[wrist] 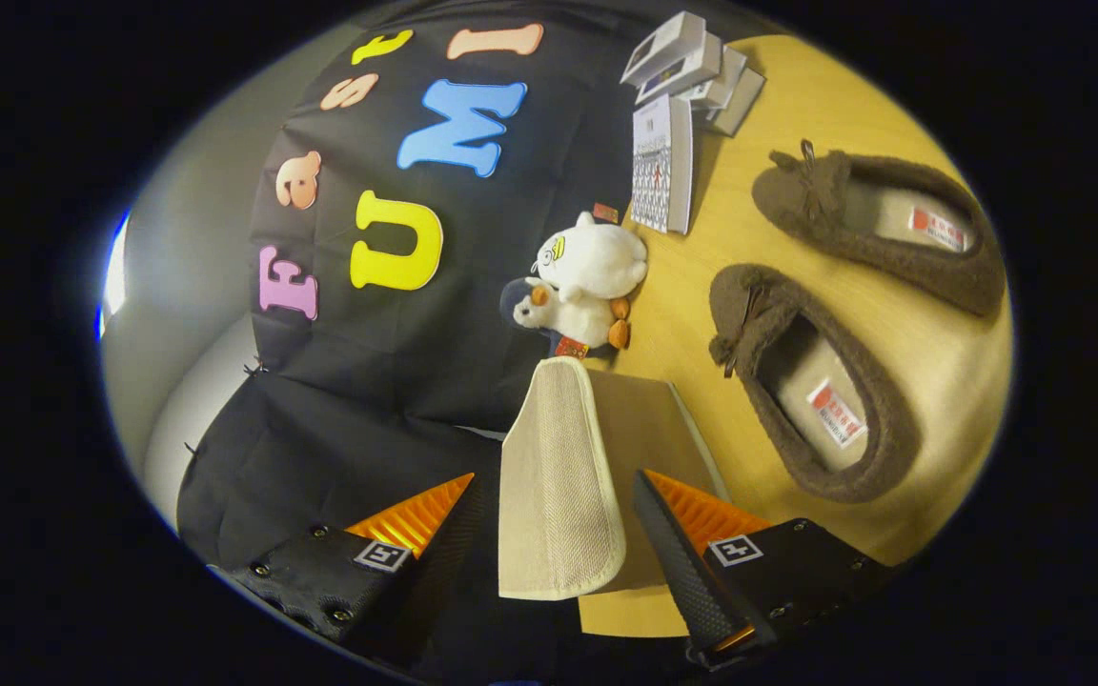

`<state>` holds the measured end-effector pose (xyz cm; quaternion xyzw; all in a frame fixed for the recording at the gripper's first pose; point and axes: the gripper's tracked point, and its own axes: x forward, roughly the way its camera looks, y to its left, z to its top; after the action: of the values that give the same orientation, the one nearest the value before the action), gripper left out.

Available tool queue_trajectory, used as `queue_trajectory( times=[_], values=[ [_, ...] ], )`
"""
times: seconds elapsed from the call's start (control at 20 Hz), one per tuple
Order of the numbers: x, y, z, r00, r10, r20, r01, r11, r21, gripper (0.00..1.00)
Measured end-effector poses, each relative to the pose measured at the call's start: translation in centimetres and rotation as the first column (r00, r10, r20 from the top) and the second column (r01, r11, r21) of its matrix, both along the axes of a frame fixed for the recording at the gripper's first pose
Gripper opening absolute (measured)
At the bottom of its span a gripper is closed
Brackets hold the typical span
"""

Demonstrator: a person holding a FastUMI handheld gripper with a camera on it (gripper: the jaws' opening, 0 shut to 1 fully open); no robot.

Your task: Open the storage box then place both shoes into the box .Put the left shoe in first, then the right shoe, with the right side of both shoes facing outward in a uniform manner.

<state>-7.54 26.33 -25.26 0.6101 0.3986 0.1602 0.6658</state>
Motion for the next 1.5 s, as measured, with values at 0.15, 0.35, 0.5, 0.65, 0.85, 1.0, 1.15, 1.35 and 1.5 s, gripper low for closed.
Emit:
queue_trajectory(
  times=[0.15,0.35,0.5,0.65,0.85,1.0,1.15,1.35,1.5],
  values=[
    [-0.5,1.5,-0.5,0.999,0.026,-0.045,-0.023,0.998,0.064,0.97],
    [-1.0,3.0,-1.7,0.994,0.065,-0.084,-0.056,0.993,0.107,0.97],
    [-1.1,3.7,-1.7,0.991,0.075,-0.111,-0.056,0.985,0.162,0.89],
    [-1.4,3.8,-2.2,0.986,0.111,-0.122,-0.096,0.987,0.128,0.81],
    [-1.2,3.0,-1.2,0.987,0.115,-0.113,-0.097,0.983,0.153,0.38],
    [-1.3,3.1,-0.4,0.987,0.135,-0.089,-0.119,0.979,0.163,0.38],
    [-0.7,5.6,-0.9,0.991,0.1,-0.084,-0.09,0.989,0.115,0.38],
    [-1.5,5.1,-0.5,0.986,0.159,-0.047,-0.154,0.983,0.098,0.0],
    [0.2,4.2,1.5,0.984,0.178,-0.005,-0.177,0.983,0.051,0.0]
  ],
)
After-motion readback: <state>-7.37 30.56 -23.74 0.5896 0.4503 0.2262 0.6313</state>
